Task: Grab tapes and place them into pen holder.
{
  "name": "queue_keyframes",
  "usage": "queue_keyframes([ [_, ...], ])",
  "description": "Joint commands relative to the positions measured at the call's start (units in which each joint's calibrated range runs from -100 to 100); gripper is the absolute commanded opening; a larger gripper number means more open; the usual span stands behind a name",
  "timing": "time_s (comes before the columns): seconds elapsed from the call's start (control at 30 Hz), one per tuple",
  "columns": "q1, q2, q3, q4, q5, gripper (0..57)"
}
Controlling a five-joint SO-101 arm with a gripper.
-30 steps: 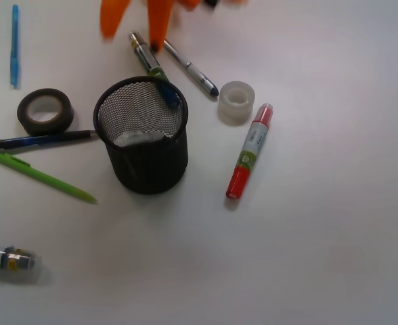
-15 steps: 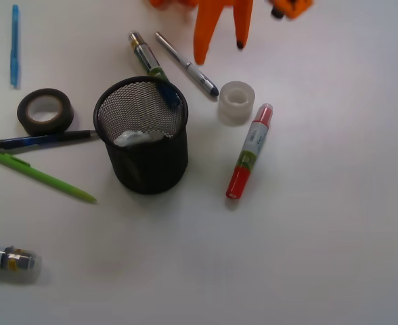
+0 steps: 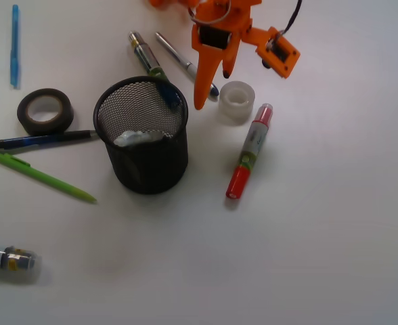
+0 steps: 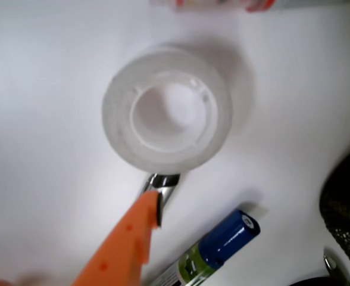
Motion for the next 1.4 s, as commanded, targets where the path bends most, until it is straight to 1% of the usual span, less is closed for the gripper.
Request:
queue_keyframes([
  [0.0,-0.42,7.10,-12.42,5.86,0.34,43.7],
  [0.53,-1.46,19.85,-22.74,5.95,0.15,43.7],
  [0.67,-2.14,25.37,-22.20,1.66,-0.05,42.9],
  [0.73,-1.99,27.92,-22.56,1.40,-0.44,39.7],
  [0.87,-1.99,28.77,-22.74,1.84,-1.56,29.8],
  [0.93,-1.99,28.18,-22.74,1.84,-1.61,22.2],
  [1.07,-2.14,26.65,-22.74,1.84,-1.51,2.0],
  [1.1,-2.29,26.31,-22.74,1.66,-1.37,0.0],
  [1.13,-2.36,26.14,-22.74,1.66,-1.37,0.8],
  [1.37,-2.51,22.82,-22.74,3.50,-1.22,0.2],
])
